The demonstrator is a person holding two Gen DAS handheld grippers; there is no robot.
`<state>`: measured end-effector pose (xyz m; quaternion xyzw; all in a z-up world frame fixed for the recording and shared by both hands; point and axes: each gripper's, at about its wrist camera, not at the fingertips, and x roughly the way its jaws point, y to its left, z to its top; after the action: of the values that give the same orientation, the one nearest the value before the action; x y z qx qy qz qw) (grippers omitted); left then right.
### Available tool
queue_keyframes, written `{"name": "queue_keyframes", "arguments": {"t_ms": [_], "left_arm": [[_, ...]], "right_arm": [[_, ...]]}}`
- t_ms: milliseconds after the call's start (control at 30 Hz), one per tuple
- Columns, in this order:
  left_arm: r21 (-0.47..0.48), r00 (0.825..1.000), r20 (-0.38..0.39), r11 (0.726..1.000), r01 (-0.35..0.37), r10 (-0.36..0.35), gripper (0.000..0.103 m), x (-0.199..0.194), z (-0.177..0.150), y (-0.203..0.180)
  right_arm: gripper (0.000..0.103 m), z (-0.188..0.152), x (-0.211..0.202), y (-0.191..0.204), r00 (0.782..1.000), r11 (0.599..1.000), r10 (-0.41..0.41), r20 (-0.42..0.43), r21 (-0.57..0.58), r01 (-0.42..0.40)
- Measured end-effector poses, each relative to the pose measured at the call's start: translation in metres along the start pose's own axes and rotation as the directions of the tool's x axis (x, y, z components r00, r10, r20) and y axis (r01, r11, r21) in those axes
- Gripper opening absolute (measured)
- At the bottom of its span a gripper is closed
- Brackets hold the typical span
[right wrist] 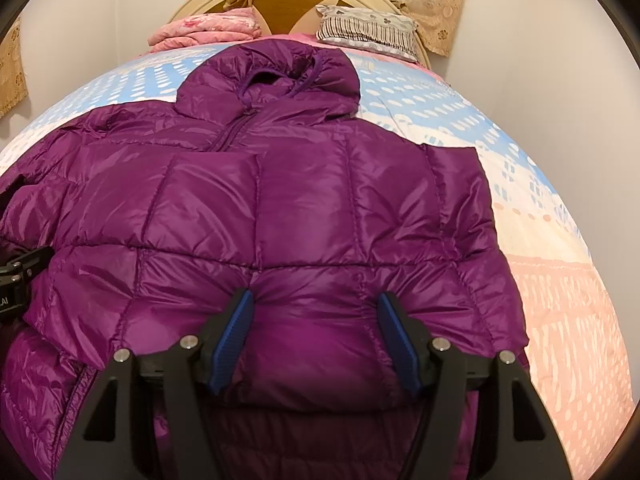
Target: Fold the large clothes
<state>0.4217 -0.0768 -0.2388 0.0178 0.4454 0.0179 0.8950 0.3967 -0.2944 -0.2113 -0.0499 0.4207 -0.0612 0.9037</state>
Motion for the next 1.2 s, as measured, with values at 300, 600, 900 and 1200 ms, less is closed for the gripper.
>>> {"name": "queue_keyframes", "arguments": {"t_ms": [300,600,900,1200], "left_arm": [[0.044,1.0,0.011,0.999,-0.012,0.012,0.102,-0.03,0.006,0.01],[0.031,0.973,0.186,0.988,-0.148,0.14,0.102,-0.136,-0.064,0.133],[-0.173,0.954,0.015,0.941,-0.292,0.299,0.102,-0.143,-0.168,0.263],[-0.267,0.996,0.03,0.961,-0.077,0.088,0.038,-0.126,-0.172,0.276]], "right_arm": [[0.074,0.002,-0.007,-0.009,0.999,0.999,0.041,-0.02,0.033,-0.041],[0.1,-0.056,-0.099,-0.011,0.997,0.996,0.069,0.042,-0.052,-0.066],[0.1,-0.117,-0.139,0.01,0.995,0.996,0.071,0.066,-0.056,-0.067],[0.1,-0.127,-0.165,0.022,0.99,0.996,0.093,0.106,-0.024,-0.091]]}}
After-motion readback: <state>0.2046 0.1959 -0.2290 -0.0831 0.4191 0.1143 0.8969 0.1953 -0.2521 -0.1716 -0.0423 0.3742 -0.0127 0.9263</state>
